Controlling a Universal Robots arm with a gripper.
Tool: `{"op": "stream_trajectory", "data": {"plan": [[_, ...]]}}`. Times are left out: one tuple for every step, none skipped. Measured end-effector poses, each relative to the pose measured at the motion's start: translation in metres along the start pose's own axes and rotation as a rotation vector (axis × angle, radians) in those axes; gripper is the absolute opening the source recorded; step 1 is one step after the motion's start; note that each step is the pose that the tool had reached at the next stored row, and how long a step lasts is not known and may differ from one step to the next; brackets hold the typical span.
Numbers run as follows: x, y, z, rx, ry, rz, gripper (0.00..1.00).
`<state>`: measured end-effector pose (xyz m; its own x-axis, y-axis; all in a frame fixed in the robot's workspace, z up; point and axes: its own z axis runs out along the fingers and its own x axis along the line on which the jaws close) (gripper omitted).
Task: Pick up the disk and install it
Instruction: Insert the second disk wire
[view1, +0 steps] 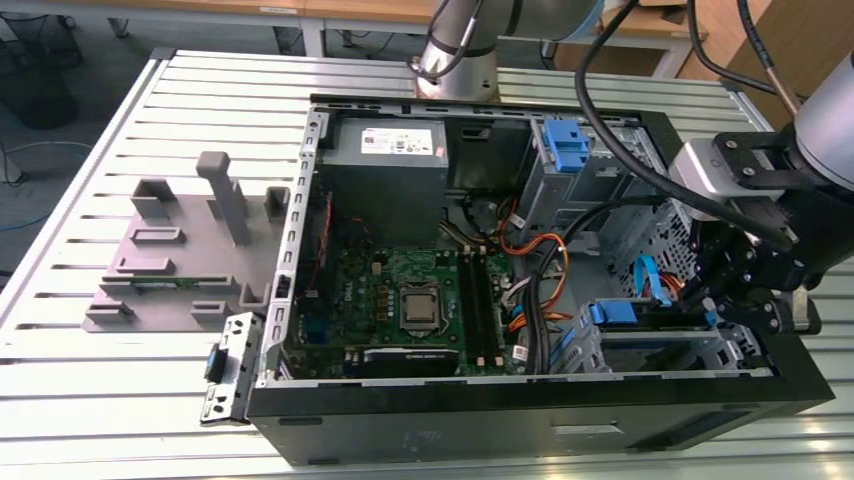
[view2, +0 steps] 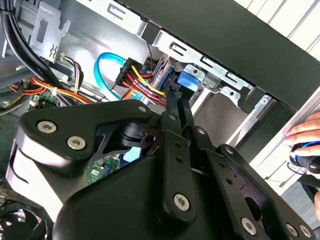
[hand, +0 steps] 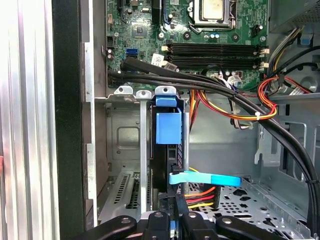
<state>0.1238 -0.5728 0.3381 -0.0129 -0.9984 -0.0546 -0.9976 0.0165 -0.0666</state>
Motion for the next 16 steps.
{"op": "stream_trajectory", "data": {"plan": [[0.0000, 0.0000, 0.0000, 0.0000, 0.0001, 0.000, 0.16], [0.0000, 0.0000, 0.0000, 0.0000, -0.0001, 0.000, 0.16], [0.0000, 0.0000, 0.0000, 0.0000, 0.0000, 0.000, 0.16], [0.0000, 0.0000, 0.0000, 0.0000, 0.0000, 0.000, 0.16], [-0.0001, 0.0000, 0.0000, 0.0000, 0.0000, 0.000, 0.16], [-0.0001, 0.0000, 0.0000, 0.0000, 0.0000, 0.000, 0.16], [-0.0001, 0.0000, 0.0000, 0.0000, 0.0000, 0.000, 0.16], [-0.0001, 0.0000, 0.0001, 0.0000, -0.0002, 0.000, 0.18], [-0.0001, 0.0000, 0.0000, 0.0000, -0.0001, 0.000, 0.18], [-0.0001, 0.0000, 0.0001, 0.0000, -0.0001, 0.000, 0.24], [-0.0001, 0.0000, 0.0000, 0.0000, -0.0001, 0.000, 0.24], [-0.0001, 0.0000, 0.0000, 0.0000, 0.0000, 0.000, 0.24], [-0.0002, 0.0000, 0.0000, 0.0000, 0.0001, 0.000, 0.24], [-0.0005, 0.0000, 0.0003, 0.0000, 0.0005, 0.000, 0.24], [-0.0009, 0.0000, 0.0006, 0.0000, 0.0014, 0.000, 0.24], [-0.0016, 0.0001, 0.0013, 0.0001, 0.0032, 0.000, 0.24]]}}
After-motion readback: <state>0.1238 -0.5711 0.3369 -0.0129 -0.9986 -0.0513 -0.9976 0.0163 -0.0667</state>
